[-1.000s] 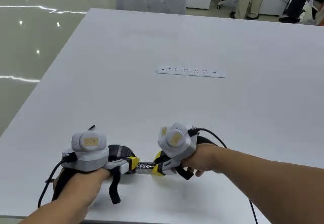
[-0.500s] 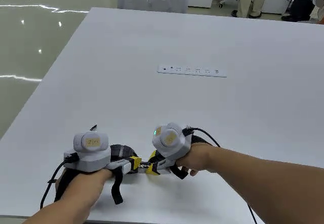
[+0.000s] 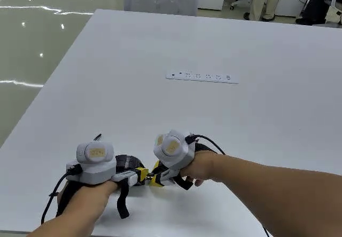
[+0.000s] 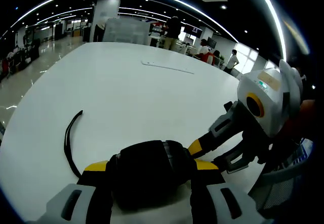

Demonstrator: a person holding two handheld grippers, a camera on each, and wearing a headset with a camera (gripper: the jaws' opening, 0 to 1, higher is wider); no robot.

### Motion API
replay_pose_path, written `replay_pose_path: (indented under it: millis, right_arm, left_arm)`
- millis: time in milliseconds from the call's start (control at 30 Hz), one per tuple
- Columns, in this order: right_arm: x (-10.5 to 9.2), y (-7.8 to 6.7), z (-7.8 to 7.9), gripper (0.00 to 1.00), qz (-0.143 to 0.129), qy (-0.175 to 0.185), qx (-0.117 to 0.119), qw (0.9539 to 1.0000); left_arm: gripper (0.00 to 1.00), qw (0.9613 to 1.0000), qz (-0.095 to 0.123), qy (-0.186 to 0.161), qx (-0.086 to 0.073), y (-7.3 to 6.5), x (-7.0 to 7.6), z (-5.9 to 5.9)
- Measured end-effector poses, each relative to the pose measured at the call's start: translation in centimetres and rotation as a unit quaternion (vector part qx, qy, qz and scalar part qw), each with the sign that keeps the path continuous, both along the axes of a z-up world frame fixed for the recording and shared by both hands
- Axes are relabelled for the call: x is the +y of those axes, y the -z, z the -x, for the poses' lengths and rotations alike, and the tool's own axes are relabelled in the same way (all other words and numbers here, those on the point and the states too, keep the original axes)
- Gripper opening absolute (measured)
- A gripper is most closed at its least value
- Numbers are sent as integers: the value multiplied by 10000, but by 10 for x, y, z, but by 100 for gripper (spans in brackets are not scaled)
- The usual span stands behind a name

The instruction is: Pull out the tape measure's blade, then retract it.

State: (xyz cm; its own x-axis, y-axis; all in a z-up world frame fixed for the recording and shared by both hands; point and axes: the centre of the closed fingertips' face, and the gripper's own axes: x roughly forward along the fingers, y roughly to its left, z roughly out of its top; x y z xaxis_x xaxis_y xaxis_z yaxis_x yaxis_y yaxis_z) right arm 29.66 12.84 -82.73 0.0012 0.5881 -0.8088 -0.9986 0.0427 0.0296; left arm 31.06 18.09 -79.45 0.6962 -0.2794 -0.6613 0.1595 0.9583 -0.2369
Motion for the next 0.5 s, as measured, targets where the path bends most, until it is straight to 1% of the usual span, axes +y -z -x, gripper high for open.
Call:
replay_pose_path:
  millis: [100,200,333,400,500]
  right_arm:
    - [6,-1,1,14,19,-60,-24,10000]
    - [9,-1,0,14,35,-104,-20,9999]
    - [9,0,0,14,-50,-91,33,9999]
    - [10,0,1,14,-56,-206,-52,9998]
    - [10,0,2,14,-74,-194,-48,9998]
  left_arm:
    - [59,10000,5,-4,5,0,0,0]
    - [59,10000,5,-2,0,0,0,0]
    - [59,10000,2,1,-4,0,0,0]
    - [59,10000,3,2,1,0,0,0]
    - [59,10000,4,2,-2,0,0,0]
